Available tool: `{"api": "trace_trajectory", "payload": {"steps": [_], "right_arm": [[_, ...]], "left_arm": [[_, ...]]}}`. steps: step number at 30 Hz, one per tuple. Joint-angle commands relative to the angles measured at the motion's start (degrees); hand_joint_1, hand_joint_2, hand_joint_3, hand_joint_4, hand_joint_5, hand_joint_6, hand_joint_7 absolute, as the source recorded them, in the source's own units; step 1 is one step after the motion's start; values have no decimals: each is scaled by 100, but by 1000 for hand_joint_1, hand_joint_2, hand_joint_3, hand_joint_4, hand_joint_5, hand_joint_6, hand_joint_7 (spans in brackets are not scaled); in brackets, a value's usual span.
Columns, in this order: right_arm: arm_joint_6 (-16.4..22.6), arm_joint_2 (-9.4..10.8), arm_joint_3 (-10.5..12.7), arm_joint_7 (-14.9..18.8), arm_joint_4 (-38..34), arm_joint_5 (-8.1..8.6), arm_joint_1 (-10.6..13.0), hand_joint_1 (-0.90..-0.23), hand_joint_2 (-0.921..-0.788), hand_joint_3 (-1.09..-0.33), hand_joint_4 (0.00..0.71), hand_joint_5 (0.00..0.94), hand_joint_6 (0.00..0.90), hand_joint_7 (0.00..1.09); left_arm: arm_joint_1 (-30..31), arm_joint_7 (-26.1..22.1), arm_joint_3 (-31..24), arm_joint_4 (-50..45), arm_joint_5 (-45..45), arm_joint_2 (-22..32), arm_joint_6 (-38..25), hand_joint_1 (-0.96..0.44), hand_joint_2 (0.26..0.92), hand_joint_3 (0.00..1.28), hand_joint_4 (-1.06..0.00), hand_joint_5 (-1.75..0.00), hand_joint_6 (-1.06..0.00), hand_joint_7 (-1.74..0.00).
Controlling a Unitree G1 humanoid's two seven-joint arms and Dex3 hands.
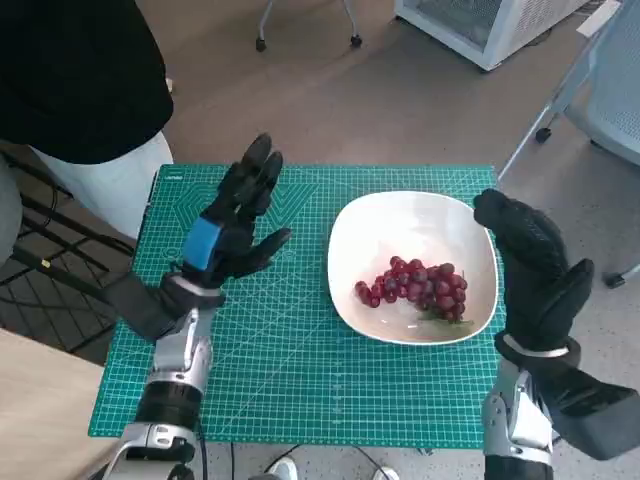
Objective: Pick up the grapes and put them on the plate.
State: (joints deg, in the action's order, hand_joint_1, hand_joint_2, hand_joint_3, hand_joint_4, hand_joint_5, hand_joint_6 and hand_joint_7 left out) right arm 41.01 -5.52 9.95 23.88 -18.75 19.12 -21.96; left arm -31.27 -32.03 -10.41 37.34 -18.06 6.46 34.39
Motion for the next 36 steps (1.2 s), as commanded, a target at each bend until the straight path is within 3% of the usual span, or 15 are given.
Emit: {"api": "trace_trajectory", "payload": {"steps": [1, 12, 36], "right_arm": [[-133, -50, -55, 94, 28, 50, 26, -423, -921, -518, 370, 1, 261, 227], [-114, -171, -62, 244, -62, 125, -13, -423, -921, -531, 369, 0, 250, 228], [-103, -194, -65, 244, -95, 76, 5, -426, -921, -538, 369, 1, 244, 239]], "left_arm": [[250, -4, -105, -141, -175, -108, 152, -597, 921, 449, -87, -9, -187, -28], [570, 81, -90, -415, -226, -288, 181, -587, 921, 439, -114, -15, -201, -27], [803, 82, -17, -692, -271, -348, 79, -577, 921, 428, -132, -6, -229, -26]]}}
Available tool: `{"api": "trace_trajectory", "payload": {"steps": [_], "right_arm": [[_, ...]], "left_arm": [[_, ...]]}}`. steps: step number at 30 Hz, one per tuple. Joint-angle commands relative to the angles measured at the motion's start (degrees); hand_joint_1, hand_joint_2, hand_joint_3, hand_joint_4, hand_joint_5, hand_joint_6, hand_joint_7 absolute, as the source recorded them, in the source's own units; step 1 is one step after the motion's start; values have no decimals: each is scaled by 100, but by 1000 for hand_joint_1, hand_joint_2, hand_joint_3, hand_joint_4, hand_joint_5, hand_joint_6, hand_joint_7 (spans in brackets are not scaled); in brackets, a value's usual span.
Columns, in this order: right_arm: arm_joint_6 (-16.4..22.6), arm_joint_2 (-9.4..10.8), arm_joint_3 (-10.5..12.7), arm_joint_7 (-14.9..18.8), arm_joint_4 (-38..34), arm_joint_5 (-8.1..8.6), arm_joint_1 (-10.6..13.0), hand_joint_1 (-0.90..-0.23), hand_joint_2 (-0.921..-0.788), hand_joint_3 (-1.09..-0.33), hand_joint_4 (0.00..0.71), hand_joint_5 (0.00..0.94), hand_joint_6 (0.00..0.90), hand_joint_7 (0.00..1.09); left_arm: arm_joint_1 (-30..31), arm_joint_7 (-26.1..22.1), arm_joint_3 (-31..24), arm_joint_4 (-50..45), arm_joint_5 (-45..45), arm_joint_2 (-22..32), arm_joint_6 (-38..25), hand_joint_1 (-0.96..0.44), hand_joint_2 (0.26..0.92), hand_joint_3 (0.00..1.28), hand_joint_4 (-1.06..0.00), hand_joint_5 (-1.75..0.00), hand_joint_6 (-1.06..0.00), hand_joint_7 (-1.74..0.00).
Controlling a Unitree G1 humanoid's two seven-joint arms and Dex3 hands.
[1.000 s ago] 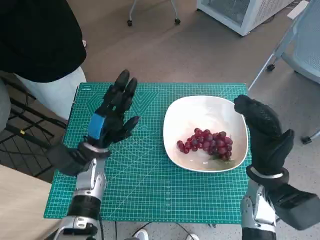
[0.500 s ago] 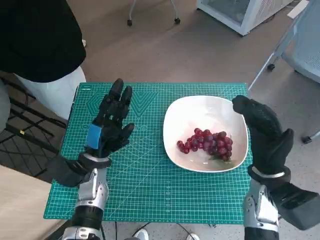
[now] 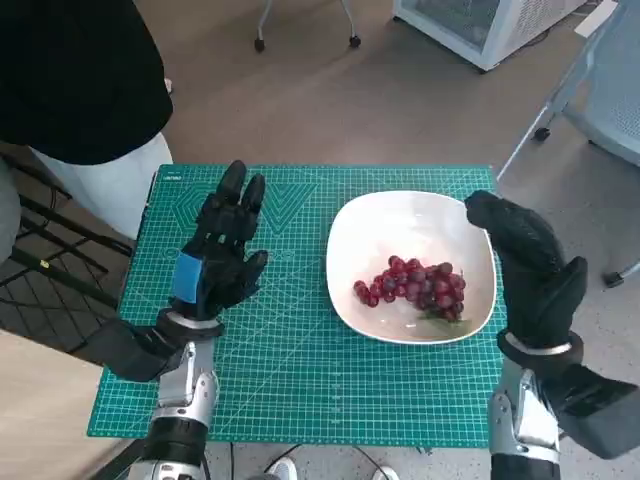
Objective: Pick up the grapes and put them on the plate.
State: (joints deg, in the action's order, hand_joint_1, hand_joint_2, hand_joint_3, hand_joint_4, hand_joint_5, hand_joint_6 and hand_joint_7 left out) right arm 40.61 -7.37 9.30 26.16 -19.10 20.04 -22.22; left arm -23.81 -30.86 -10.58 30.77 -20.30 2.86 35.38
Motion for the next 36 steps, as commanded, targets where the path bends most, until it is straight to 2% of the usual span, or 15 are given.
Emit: {"api": "trace_trajectory", "payload": {"steps": [1, 12, 24, 29, 36], "right_arm": [[-64, -8, -3, 15, -57, -20, 34, -426, -921, -538, 369, 1, 243, 239], [-92, 4, -27, 11, -24, -13, 74, -425, -921, -542, 368, 0, 239, 243], [-114, 83, -73, -57, 18, -42, 109, -422, -921, -545, 366, 0, 235, 249], [-131, 122, -74, -88, 36, -49, 128, -412, -921, -549, 365, 0, 232, 252], [-180, 184, -89, -136, 92, -49, 170, -410, -921, -551, 365, 0, 233, 258]], "left_arm": [[59, -40, -2, -34, -50, 13, -21, -577, 921, 428, -132, -6, -231, -26], [97, -101, -7, -101, -108, 12, -58, -566, 921, 420, -133, -4, -241, -24], [167, -188, -21, -232, -208, 12, -130, -539, 921, 355, -142, -5, -249, -18], [187, -189, -58, -266, -247, 12, -128, -484, 921, 292, -176, -16, -255, -16], [203, -2, -78, -250, -96, -34, 113, -302, 921, 225, -264, -38, -290, -24]]}}
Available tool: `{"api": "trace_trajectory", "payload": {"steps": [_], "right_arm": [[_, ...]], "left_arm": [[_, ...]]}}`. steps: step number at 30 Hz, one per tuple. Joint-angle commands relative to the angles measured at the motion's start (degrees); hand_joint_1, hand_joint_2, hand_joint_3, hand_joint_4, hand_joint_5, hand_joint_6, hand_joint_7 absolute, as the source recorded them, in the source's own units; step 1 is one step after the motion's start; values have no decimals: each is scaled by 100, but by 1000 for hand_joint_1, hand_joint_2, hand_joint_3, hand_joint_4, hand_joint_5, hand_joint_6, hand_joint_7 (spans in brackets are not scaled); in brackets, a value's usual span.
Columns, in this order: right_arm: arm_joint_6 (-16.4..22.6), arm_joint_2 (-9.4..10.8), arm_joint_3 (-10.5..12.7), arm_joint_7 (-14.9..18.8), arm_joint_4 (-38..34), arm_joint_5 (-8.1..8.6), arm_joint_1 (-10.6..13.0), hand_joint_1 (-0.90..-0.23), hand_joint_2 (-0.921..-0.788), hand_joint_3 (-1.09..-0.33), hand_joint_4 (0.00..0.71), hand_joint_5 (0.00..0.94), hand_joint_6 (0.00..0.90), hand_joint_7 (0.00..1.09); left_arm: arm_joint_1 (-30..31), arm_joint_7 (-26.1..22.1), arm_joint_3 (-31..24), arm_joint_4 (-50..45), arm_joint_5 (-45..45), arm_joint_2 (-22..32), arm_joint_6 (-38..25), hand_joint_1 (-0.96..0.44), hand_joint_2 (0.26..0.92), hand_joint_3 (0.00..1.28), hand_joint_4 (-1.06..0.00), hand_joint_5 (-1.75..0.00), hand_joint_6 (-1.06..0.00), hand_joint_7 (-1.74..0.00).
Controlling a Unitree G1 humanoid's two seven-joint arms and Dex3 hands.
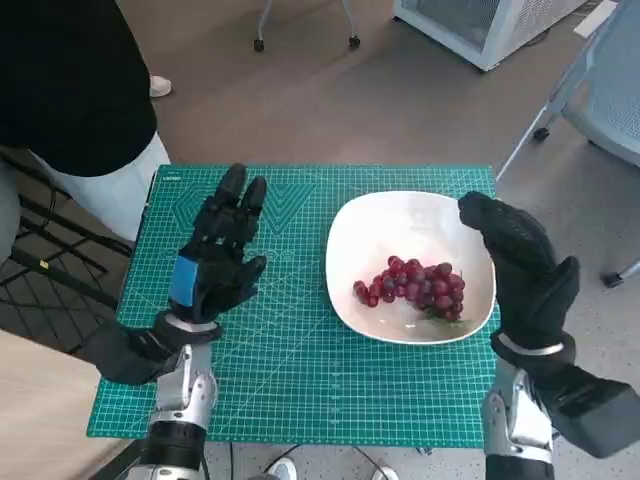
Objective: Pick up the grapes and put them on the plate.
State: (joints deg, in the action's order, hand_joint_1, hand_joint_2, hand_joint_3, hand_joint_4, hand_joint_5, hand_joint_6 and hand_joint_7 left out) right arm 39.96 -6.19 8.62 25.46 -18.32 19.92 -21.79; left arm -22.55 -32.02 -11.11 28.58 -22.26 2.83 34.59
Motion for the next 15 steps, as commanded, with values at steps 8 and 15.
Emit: {"api": "trace_trajectory", "payload": {"steps": [8, 15], "right_arm": [[-163, 116, -35, -128, 77, -47, 161, -416, -921, -548, 365, 0, 235, 264], [-189, 150, -44, -136, 106, -38, 178, -416, -921, -547, 365, 1, 235, 268]], "left_arm": [[46, 257, -17, 46, 192, -45, 324, -129, 921, 220, -320, -38, -327, -32], [52, 260, 2, 10, 184, 1, 231, -106, 921, 237, -331, -27, -332, -26]]}}
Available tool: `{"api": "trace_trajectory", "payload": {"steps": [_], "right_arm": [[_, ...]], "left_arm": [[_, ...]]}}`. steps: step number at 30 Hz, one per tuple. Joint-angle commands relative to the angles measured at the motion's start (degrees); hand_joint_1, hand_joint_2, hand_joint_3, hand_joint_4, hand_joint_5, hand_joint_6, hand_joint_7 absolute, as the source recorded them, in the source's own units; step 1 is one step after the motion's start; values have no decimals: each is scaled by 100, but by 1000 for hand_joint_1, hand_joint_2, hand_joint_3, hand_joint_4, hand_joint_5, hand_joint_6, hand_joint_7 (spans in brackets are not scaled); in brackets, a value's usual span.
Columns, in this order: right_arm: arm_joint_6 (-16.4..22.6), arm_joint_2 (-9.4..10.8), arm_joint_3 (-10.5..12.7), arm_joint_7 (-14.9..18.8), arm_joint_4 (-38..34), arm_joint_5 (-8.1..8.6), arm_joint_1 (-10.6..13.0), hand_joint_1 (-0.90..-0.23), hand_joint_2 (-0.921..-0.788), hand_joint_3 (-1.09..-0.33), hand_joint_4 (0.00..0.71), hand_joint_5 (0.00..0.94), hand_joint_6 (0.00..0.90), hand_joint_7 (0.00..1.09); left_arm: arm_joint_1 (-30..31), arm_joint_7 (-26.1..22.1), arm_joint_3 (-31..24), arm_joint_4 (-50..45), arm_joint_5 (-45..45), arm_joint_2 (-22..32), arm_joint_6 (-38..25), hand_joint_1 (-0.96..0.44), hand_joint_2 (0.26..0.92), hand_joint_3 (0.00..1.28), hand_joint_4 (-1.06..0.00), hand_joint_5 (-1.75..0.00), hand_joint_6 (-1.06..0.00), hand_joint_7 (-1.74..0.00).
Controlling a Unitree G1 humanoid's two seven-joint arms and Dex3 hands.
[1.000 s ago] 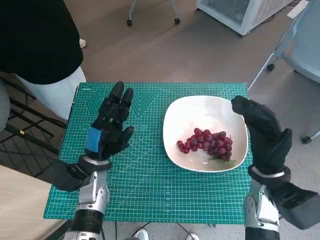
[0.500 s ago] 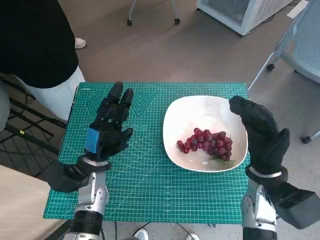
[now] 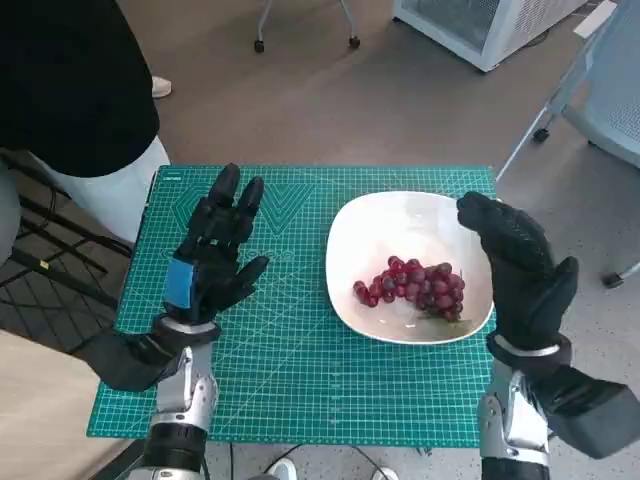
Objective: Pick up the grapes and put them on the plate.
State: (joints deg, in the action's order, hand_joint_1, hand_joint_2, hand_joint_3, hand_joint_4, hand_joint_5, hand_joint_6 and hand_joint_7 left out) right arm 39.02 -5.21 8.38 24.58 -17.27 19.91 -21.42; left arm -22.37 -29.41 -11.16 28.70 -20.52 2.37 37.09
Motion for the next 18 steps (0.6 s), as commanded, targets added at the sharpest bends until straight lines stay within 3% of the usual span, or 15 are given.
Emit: {"api": "trace_trajectory", "payload": {"steps": [1, 18], "right_arm": [[-95, 56, -21, -47, -1, -36, 141, -416, -921, -547, 365, 1, 235, 268], [-117, 58, -9, -25, 5, 3, 128, -410, -921, -547, 366, 1, 233, 273]], "left_arm": [[36, -10, 10, -12, -2, 52, -39, -108, 921, 239, -331, -25, -332, -25], [47, -84, 30, -119, -74, 85, -266, -147, 921, 248, -338, -12, -341, -19]]}}
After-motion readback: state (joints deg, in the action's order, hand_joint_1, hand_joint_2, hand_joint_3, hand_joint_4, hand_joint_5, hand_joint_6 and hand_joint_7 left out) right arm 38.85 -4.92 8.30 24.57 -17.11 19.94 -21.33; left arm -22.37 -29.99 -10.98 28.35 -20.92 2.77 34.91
